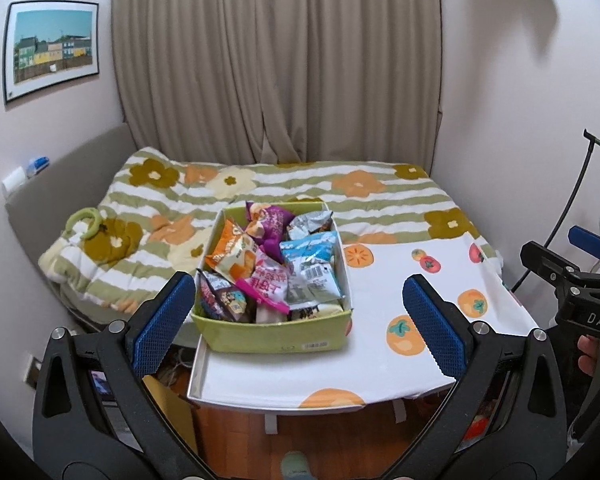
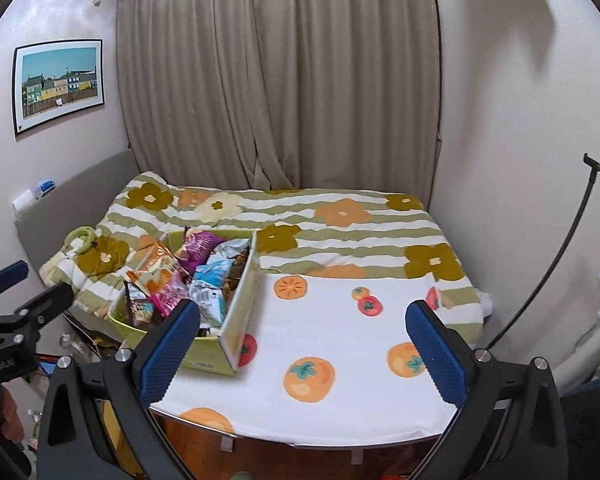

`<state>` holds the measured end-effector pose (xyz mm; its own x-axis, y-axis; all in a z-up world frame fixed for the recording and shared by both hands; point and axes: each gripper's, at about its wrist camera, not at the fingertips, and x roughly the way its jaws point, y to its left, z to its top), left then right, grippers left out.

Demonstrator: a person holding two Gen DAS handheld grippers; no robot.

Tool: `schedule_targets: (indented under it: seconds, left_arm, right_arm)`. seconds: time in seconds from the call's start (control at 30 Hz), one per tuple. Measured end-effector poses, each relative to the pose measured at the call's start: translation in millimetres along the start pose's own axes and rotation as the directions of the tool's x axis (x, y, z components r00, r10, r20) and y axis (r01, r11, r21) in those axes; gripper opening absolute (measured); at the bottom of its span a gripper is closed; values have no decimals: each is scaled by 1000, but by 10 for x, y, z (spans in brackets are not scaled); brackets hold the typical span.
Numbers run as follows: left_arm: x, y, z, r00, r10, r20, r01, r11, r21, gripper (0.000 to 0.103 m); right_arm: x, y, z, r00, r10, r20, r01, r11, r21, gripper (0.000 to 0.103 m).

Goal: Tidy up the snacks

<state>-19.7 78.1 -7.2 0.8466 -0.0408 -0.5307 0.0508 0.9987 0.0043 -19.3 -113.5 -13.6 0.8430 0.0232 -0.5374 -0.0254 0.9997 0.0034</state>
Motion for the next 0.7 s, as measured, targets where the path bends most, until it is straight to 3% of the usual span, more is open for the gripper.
schedule_targets:
  seconds: [0.7]
  left_arm:
    - [47, -69, 52, 1000, -7, -2, 7, 1000, 2, 103]
  right_arm:
    - [-81, -46, -66, 1000, -31, 1, 31, 999, 13, 102]
